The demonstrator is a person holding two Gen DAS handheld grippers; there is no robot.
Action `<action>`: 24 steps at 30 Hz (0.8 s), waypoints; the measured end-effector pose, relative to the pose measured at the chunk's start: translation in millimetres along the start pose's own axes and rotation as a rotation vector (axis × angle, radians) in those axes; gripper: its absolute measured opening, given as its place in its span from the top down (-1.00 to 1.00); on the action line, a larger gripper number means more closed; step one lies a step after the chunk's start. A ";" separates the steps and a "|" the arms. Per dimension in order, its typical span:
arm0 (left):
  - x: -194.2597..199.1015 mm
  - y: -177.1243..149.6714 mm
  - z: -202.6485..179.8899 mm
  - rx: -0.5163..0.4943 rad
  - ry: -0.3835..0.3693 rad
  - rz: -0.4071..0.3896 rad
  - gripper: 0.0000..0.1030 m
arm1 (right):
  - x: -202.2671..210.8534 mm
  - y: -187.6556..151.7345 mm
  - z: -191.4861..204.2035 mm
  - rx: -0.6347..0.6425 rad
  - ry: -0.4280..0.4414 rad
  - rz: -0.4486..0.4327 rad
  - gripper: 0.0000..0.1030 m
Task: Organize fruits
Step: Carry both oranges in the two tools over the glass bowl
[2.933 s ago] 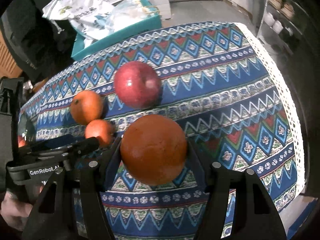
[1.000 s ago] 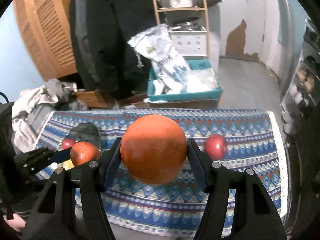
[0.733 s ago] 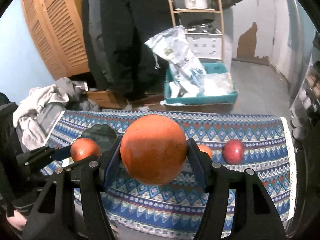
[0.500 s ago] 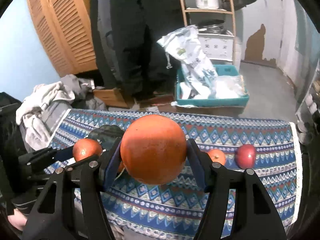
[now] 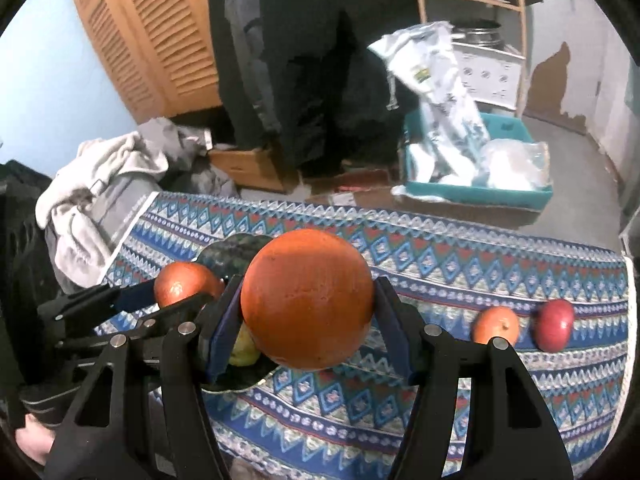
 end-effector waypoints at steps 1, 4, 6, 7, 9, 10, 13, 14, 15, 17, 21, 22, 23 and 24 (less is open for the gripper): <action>-2.0 1.0 4.1 0.009 0.003 0.005 0.13 | -5.1 1.0 3.3 0.005 0.005 0.005 -0.23; -12.0 3.6 21.0 0.050 0.011 0.026 0.13 | -22.0 2.7 12.1 0.016 0.032 0.029 -0.23; -21.0 5.1 33.1 0.074 0.030 0.037 0.13 | -32.5 3.1 16.5 0.020 0.044 0.045 -0.23; -26.6 5.6 39.8 0.089 0.040 0.047 0.13 | -39.4 2.9 18.8 0.021 0.052 0.056 -0.23; -34.4 5.7 49.8 0.121 0.042 0.064 0.13 | -48.1 1.4 22.3 0.026 0.064 0.069 -0.23; -38.4 5.3 55.1 0.142 0.041 0.072 0.13 | -55.4 0.1 24.6 0.030 0.074 0.081 -0.23; -45.4 4.8 65.2 0.165 0.056 0.081 0.13 | -69.3 -2.2 27.7 0.023 0.099 0.100 -0.23; -46.7 4.7 67.1 0.167 0.062 0.081 0.13 | -75.6 -4.4 28.9 0.022 0.109 0.111 -0.23; -49.4 3.9 70.9 0.171 0.069 0.085 0.13 | -78.7 -5.3 29.2 0.023 0.113 0.116 -0.23; -54.2 2.5 76.6 0.183 0.075 0.095 0.13 | -87.4 -8.7 29.7 0.024 0.127 0.134 -0.23; -61.9 -1.7 89.4 0.219 0.078 0.116 0.13 | -102.7 -14.9 29.4 0.000 0.169 0.164 -0.23; -63.4 -2.6 91.7 0.225 0.080 0.121 0.13 | -104.8 -16.1 28.8 -0.003 0.172 0.169 -0.23; -66.0 -4.3 94.0 0.230 0.079 0.128 0.13 | -107.3 -18.0 28.2 -0.004 0.175 0.176 -0.23; -67.7 -4.9 95.2 0.229 0.078 0.130 0.13 | -108.3 -19.0 27.9 -0.005 0.176 0.179 -0.23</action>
Point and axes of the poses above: each gripper's, at about its wrist camera, not at the fingertips, and x roughly against the way its jaws point, z to its left, y to its top, the point moved 7 cm from there along -x, roughly the way its jaws point, and after that the axes turned 9 degrees about x, right-handed, at the moved point
